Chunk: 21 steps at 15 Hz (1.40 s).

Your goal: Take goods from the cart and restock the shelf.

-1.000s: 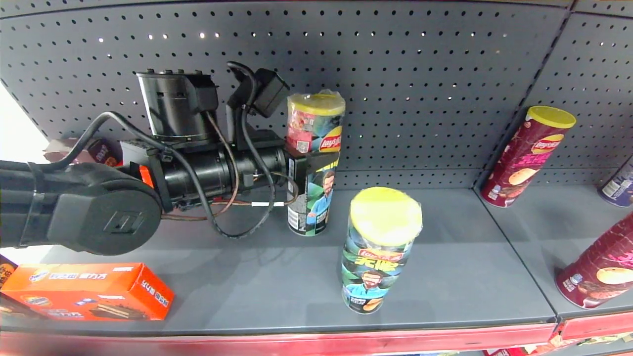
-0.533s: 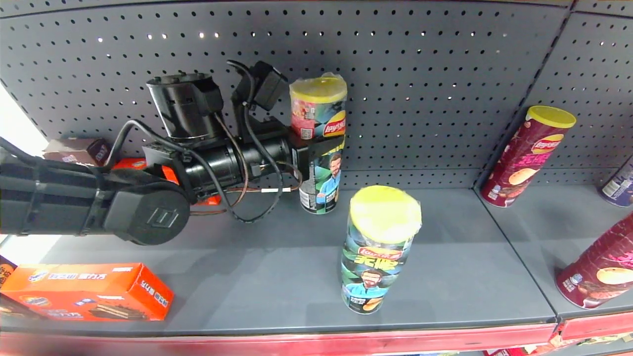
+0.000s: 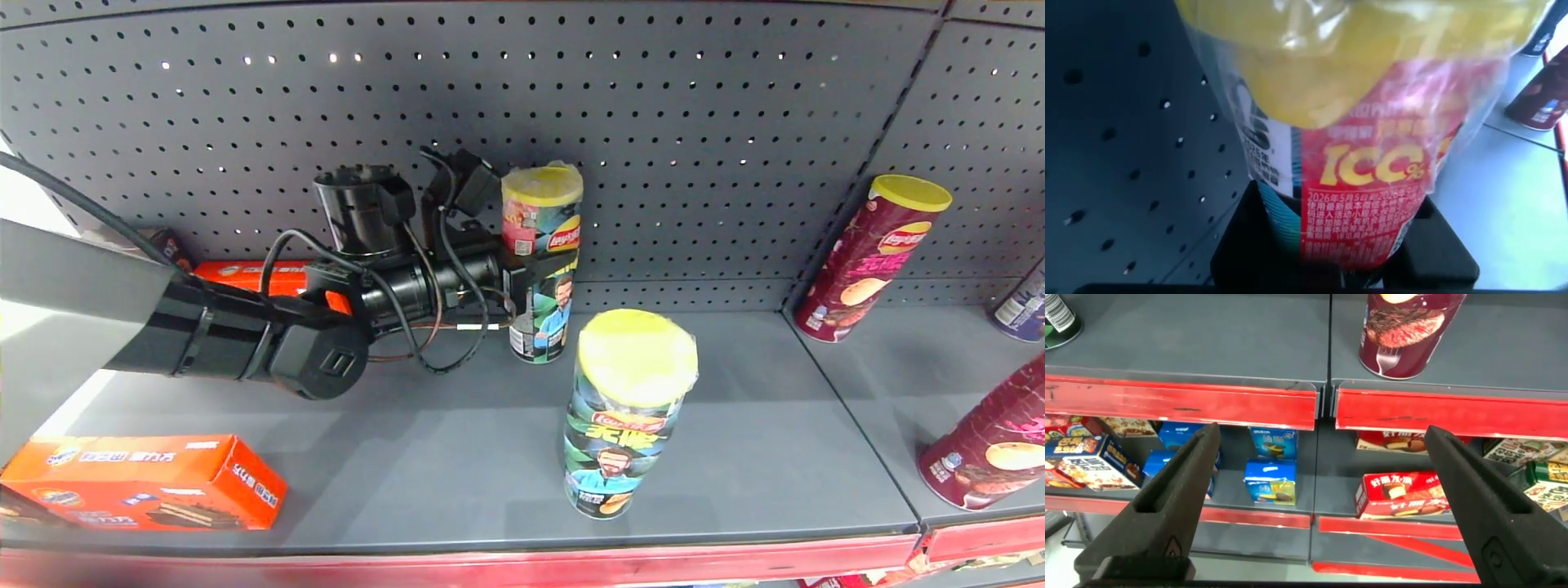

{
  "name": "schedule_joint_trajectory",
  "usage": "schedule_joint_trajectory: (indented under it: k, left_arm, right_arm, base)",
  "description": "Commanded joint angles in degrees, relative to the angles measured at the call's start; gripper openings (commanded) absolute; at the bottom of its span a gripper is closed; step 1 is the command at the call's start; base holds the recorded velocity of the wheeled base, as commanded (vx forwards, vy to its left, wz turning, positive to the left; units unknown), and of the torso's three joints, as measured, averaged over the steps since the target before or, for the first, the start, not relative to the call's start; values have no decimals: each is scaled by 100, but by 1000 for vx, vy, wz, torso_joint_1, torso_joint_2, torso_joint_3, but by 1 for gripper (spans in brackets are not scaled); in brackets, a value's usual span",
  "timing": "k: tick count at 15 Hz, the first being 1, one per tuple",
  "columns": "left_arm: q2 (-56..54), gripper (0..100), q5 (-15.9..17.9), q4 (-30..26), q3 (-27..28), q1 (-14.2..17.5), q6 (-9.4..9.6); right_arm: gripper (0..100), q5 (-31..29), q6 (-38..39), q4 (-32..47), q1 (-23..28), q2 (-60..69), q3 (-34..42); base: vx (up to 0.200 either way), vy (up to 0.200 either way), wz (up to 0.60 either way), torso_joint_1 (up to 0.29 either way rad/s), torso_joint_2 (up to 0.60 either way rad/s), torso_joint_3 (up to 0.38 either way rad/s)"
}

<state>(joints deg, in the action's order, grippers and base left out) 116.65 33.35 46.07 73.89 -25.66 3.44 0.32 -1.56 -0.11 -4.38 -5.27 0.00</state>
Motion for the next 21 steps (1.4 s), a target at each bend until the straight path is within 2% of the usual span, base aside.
schedule_joint_trajectory:
  k: [1, 8, 9, 12, 15, 19, 21]
  left_arm:
    - [306, 0, 4, -1, 205, -44, -1]
    - [508, 0, -4, 7, 302, -150, -1]
    - [499, 100, -13, 7, 302, -158, -1]
    - [393, 100, -57, 7, 144, -150, -1]
    - [-28, 100, -75, 7, -322, -18, -1]
    - [-767, 100, -505, -54, -1245, 52, 34]
    - [-907, 100, -857, -107, -1482, 44, 192]
  right_arm:
    - [100, 3, -2, 2, -2, -18, 0]
    - [100, 3, -2, 2, -2, -18, 0]
    - [100, 3, -2, 2, -2, -18, 0]
    - [100, 3, -2, 2, -2, -18, 0]
    - [100, 3, -2, 2, -2, -18, 0]
    - [100, 3, -2, 2, -2, -18, 0]
    - [100, 3, -2, 2, -2, -18, 0]
  base:
    - [0, 0, 0, 0, 0, 0]
    - [0, 0, 0, 0, 0, 0]
    - [0, 0, 0, 0, 0, 0]
    - [0, 0, 0, 0, 0, 0]
    - [0, 0, 0, 0, 0, 0]
    - [0, 0, 0, 0, 0, 0]
    - [0, 0, 0, 0, 0, 0]
